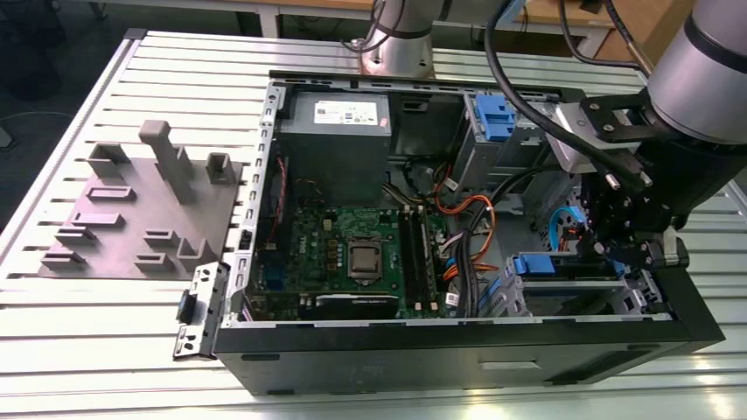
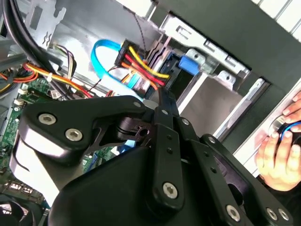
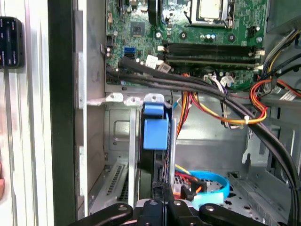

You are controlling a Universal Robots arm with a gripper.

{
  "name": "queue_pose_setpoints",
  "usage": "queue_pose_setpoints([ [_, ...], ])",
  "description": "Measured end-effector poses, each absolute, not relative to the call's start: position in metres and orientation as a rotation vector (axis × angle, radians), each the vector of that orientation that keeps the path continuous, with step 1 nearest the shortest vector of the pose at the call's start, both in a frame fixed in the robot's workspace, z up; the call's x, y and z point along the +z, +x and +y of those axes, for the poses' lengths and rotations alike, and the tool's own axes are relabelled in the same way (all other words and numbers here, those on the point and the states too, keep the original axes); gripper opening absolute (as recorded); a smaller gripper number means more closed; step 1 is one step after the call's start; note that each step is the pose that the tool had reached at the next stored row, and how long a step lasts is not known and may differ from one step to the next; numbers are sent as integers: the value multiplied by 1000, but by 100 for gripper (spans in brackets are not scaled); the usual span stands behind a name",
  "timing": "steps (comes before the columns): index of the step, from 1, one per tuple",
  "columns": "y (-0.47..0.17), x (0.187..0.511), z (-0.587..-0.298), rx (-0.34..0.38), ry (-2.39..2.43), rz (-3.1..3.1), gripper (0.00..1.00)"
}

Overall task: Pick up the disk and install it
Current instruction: 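Insert the second disk wire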

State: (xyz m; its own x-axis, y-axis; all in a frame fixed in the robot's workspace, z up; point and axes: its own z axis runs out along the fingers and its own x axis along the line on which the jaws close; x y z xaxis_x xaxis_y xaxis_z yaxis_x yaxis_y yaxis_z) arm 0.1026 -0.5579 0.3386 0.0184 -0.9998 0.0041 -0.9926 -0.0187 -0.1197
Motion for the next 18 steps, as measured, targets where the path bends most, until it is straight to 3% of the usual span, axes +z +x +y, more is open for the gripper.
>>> queue_pose_setpoints([
  [18, 102, 360, -549, -101, -2192, 2152, 11],
])
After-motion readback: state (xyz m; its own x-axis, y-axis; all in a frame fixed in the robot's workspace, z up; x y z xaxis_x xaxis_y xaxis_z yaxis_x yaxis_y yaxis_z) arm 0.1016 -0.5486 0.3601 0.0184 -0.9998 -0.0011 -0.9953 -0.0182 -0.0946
